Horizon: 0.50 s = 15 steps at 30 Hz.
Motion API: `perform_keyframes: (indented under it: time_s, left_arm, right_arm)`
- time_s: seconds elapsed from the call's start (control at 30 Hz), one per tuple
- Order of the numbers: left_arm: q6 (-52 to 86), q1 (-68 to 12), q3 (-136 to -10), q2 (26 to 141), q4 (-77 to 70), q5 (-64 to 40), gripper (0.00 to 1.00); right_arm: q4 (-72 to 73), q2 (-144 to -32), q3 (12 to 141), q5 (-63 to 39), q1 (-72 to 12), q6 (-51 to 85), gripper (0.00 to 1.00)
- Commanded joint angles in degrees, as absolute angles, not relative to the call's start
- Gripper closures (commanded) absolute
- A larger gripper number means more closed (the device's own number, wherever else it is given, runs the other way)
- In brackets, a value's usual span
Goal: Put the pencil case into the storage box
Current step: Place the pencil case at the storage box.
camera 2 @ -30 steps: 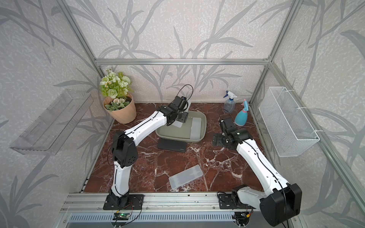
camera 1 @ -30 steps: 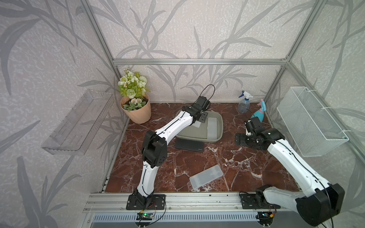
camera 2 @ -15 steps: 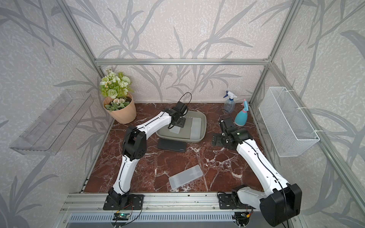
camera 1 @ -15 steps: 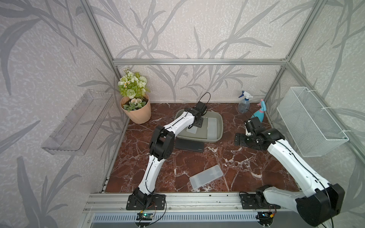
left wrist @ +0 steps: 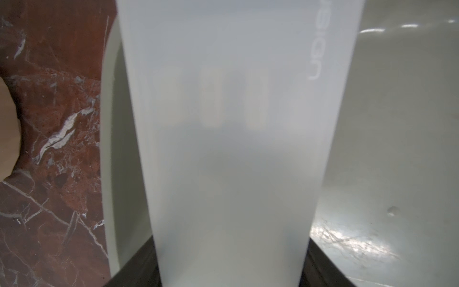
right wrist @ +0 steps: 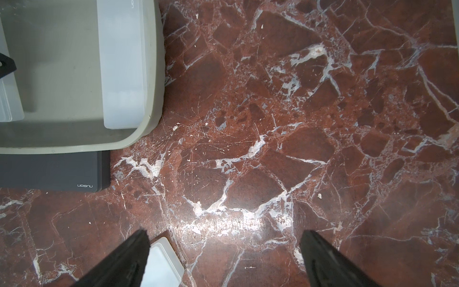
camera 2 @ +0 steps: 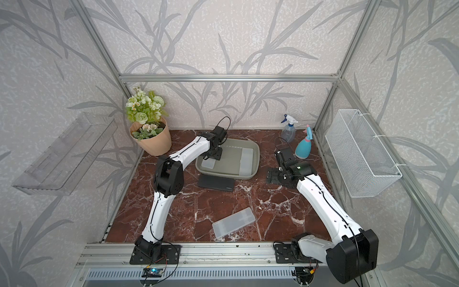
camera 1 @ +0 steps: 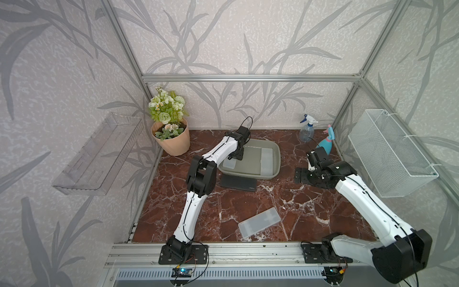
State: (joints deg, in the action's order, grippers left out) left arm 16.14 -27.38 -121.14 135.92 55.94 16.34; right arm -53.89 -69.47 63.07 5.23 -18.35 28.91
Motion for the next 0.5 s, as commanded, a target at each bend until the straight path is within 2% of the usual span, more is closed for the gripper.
perform_keyframes:
  time_s: [0.0, 0.33, 0.47]
  left_arm:
    - [16.97, -26.90, -121.82, 136.82, 57.39, 15.85, 0.41]
    - [16.62, -26.13, -121.48, 138.43, 58.09, 13.65, 0.34]
    - [15.76, -25.93, -121.29, 137.38, 58.18, 13.66, 0.26]
  right_arm:
    - [-53.30, -69.94, 63.81, 5.09, -18.08, 29.10, 0.01]
    - [-53.55, -69.96, 63.63, 5.62, -18.06, 29.26, 0.01]
    - [-53.57, -69.94, 63.37, 5.36, -18.07, 29.44, 0.01]
